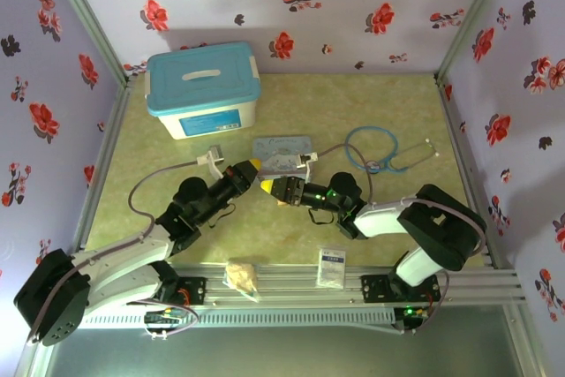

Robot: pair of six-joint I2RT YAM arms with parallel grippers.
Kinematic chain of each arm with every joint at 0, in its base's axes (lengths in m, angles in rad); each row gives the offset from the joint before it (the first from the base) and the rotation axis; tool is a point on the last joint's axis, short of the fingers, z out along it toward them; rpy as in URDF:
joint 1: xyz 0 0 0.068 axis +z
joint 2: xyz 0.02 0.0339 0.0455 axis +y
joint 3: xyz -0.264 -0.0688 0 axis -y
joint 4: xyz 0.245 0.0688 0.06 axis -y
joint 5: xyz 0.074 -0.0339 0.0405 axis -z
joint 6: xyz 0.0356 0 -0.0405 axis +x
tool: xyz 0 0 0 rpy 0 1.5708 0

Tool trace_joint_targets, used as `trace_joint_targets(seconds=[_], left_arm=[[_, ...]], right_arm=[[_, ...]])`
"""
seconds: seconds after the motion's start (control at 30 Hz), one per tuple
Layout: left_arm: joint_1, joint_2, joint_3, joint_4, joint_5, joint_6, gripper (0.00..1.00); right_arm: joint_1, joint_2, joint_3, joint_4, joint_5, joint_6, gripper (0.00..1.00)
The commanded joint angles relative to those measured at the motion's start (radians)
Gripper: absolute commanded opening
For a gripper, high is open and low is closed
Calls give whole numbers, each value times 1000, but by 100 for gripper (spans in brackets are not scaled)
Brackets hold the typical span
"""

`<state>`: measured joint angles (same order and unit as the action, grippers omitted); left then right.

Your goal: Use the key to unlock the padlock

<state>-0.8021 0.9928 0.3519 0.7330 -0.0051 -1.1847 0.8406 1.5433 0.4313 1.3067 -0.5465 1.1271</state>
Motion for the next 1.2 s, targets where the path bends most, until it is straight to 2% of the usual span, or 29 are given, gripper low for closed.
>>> trace_joint_targets(seconds=[0.0, 0.23, 0.37, 0.47, 0.83, 1.17], left_arm=[[7, -10, -11, 82, -30, -9, 0], [9, -41, -16, 64, -33, 0, 0], [9, -37, -20, 71, -35, -5, 0], [8, -25, -30, 103, -38, -13, 0], [7, 12, -33, 152, -36, -30, 0], [6, 10, -38, 127, -37, -41, 0]], right_arm=[[6, -24, 20, 78, -5, 14, 59], [7, 9, 67, 79, -26, 26, 55], [9, 8, 75, 78, -29, 26, 44], [8, 9, 70, 78, -26, 27, 40], [21, 24, 78, 78, -25, 25, 36], [18, 5, 44, 79, 12, 8, 18]])
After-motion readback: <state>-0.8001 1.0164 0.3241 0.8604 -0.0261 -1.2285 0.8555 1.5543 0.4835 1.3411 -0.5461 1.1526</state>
